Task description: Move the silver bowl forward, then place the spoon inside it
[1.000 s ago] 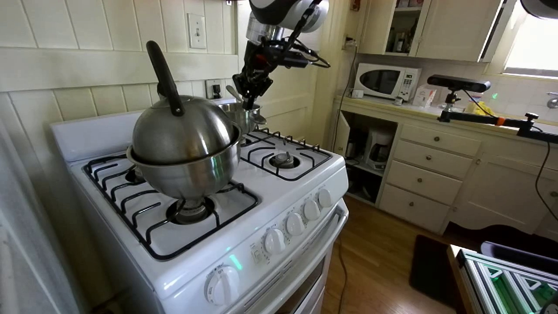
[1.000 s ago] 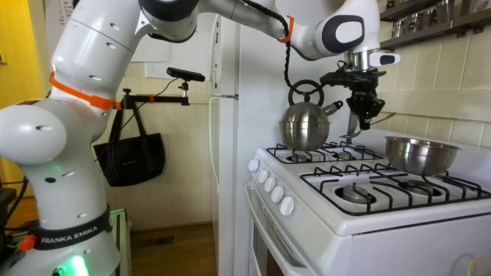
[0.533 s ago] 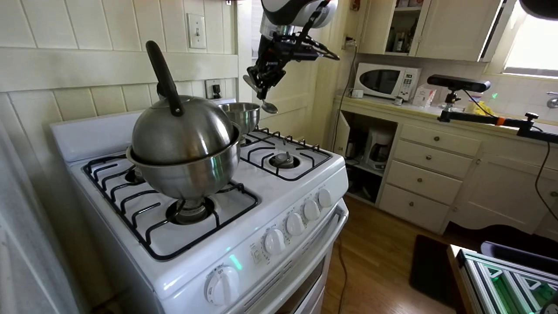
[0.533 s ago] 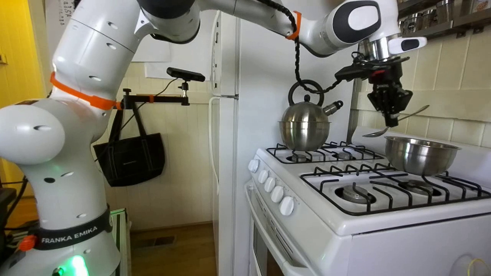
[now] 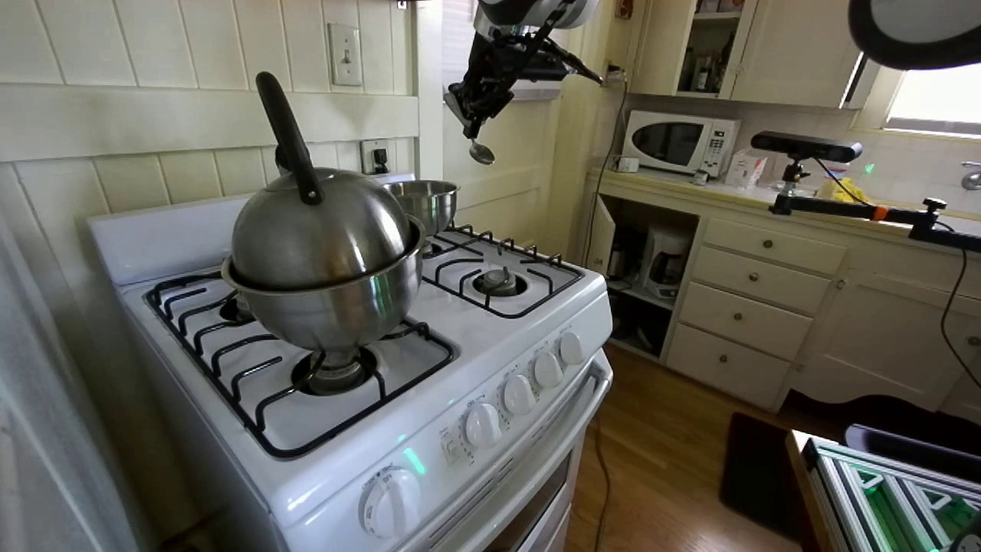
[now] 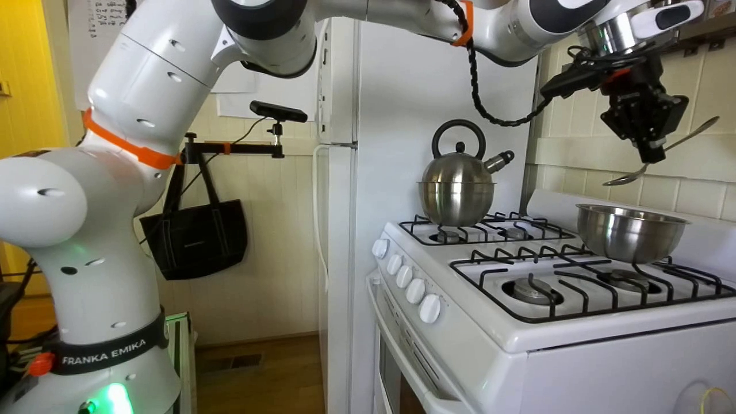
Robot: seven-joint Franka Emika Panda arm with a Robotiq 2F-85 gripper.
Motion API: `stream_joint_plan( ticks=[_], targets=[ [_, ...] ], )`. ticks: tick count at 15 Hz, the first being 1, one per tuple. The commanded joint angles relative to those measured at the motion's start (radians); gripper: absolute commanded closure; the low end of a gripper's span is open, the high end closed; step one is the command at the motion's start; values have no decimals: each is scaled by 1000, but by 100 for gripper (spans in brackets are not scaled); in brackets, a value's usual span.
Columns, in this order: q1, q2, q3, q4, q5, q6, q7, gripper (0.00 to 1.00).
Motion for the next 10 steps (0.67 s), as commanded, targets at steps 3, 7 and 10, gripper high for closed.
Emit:
stream_joint_plan(
  ticks=[3,7,10],
  targets=[
    [-2,15,2,20,0,0,-2,98],
    [3,36,-8,56,-18,4,5,98],
    [3,53,-12,85,-22,4,7,98]
  ],
)
